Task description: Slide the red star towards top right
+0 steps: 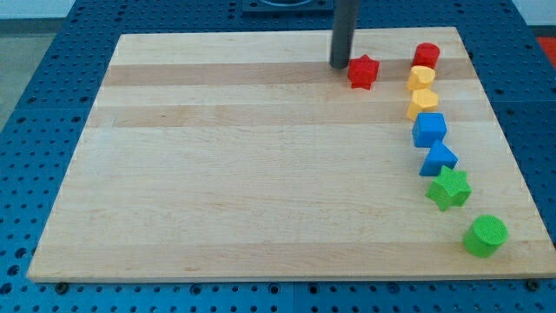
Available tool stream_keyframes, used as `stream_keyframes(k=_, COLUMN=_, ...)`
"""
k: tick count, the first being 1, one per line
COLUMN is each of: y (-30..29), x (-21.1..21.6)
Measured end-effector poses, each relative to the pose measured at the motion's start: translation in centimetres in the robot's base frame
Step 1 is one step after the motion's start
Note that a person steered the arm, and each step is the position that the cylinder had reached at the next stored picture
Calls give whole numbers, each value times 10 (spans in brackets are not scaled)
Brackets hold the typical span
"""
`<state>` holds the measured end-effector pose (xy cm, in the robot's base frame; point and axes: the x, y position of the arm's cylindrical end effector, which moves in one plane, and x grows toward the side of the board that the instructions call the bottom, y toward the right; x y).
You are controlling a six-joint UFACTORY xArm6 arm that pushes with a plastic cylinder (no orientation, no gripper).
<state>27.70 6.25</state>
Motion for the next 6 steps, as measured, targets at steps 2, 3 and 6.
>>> stream_keyframes(k=2, y=-18, x=93)
stream_keyframes(k=3, y=45, x=99)
stream_keyframes(k=6, y=46, x=94)
